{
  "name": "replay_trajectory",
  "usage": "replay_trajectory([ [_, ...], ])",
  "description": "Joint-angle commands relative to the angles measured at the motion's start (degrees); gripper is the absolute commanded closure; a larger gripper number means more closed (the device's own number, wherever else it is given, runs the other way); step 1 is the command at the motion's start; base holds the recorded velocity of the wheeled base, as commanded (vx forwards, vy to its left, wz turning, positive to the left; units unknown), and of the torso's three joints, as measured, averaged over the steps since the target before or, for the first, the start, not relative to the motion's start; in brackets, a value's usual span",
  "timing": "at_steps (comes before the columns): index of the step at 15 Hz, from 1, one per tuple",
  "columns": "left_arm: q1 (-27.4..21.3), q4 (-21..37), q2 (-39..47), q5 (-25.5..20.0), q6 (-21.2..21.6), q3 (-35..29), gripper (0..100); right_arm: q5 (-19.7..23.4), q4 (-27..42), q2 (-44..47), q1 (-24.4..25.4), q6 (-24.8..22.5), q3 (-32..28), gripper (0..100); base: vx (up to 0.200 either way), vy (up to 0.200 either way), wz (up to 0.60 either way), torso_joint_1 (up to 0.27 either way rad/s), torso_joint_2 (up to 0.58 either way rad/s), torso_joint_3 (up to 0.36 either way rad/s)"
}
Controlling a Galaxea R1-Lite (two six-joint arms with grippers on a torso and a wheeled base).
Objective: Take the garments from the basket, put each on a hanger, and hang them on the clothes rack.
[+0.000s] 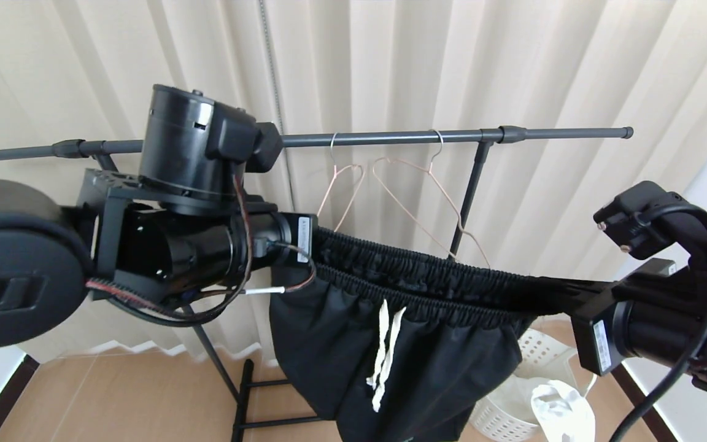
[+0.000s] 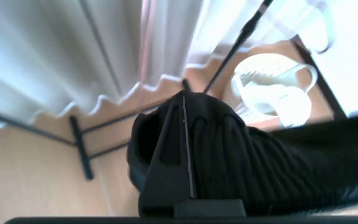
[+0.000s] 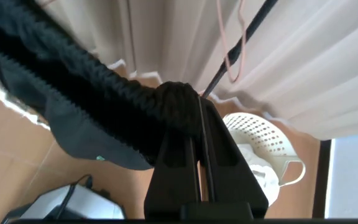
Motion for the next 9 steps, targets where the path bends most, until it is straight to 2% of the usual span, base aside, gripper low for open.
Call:
replay_trajectory([
  [1,-0.3,0.1,8.0,-1.7,0.0,-9.2,100,0.2,0.7,-1.5,5.1,1.6,2.3,100,0.0,0.0,0.0,0.0,0.0,0.0],
  [3,-0.4,0.2,11.5,-4.1,0.3,-16.2,100,0.2,0.9,-0.8,11.7,4.2,3.2,100,0.0,0.0,0.0,0.0,0.0,0.0],
  [5,-0.4,0.3,14.9,-4.4,1.3,-21.3,100,0.2,0.9,1.9,16.3,8.3,2.6,100,0.0,0.0,0.0,0.0,0.0,0.0],
  [9,0.1,0.4,22.2,-4.3,1.3,-32.0,100,0.3,0.2,4.5,23.5,10.2,2.0,100,0.0,0.0,0.0,0.0,0.0,0.0],
])
